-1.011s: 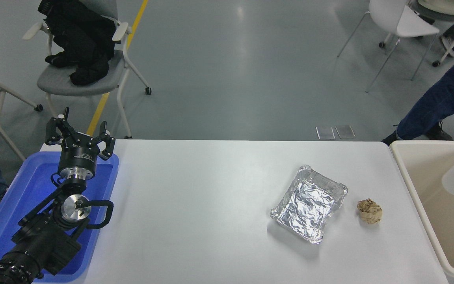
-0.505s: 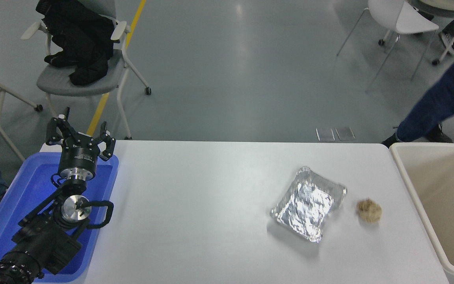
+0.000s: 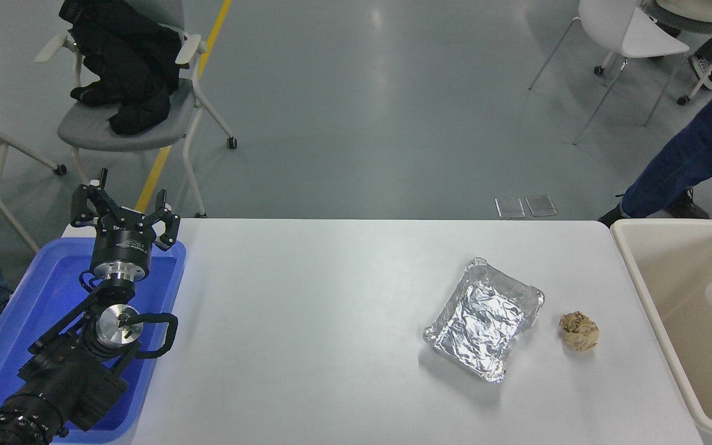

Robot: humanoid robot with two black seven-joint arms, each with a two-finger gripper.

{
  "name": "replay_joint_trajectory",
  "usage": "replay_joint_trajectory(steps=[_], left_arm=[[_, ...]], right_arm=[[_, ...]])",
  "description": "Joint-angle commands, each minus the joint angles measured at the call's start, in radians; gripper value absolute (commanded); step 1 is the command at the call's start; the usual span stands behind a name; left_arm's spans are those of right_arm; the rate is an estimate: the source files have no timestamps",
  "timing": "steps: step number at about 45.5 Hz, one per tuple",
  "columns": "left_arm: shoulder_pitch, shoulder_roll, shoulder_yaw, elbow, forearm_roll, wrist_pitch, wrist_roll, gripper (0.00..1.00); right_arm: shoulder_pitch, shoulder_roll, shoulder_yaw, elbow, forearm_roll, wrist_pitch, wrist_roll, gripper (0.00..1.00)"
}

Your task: Pick up paper cup place in dustbin

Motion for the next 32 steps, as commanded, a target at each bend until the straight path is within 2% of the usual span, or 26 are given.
replay_joint_trajectory(steps=[1, 8, 9, 11, 12, 14, 32], left_arm=[[-0.001, -0.001, 0.0, 0.0, 0.0, 0.0, 0.0, 0.99], [-0.001, -0.001, 0.0, 0.0, 0.0, 0.0, 0.0, 0.99], [-0.001, 0.001, 0.0, 0.0, 0.0, 0.0, 0.0, 0.99], [-0.001, -0.001, 0.0, 0.001, 0.0, 0.0, 0.0, 0.99], [-0.001, -0.001, 0.0, 0.002, 0.0, 0.0, 0.0, 0.99], [-0.001, -0.001, 0.0, 0.001, 0.0, 0.0, 0.0, 0.99], [-0.001, 0.001, 0.0, 0.002, 0.0, 0.0, 0.0, 0.99]], right_arm=[[-0.08, 0.058, 0.023, -0.058, 0.054, -0.006, -0.009, 0.0], [-0.079, 0.051, 0.026, -0.058, 0.06, -0.005, -0.009, 0.0], [-0.076, 0.049, 0.027, -0.059, 0.065, -0.005, -0.009, 0.11], [-0.072, 0.044, 0.03, -0.059, 0.085, -0.005, -0.009, 0.61], [-0.069, 0.043, 0.033, -0.059, 0.097, -0.005, -0.009, 0.79], [-0.068, 0.041, 0.038, -0.058, 0.124, -0.003, -0.009, 1.0], [-0.013, 0.028, 0.05, -0.02, 0.283, 0.007, -0.004, 1.0]])
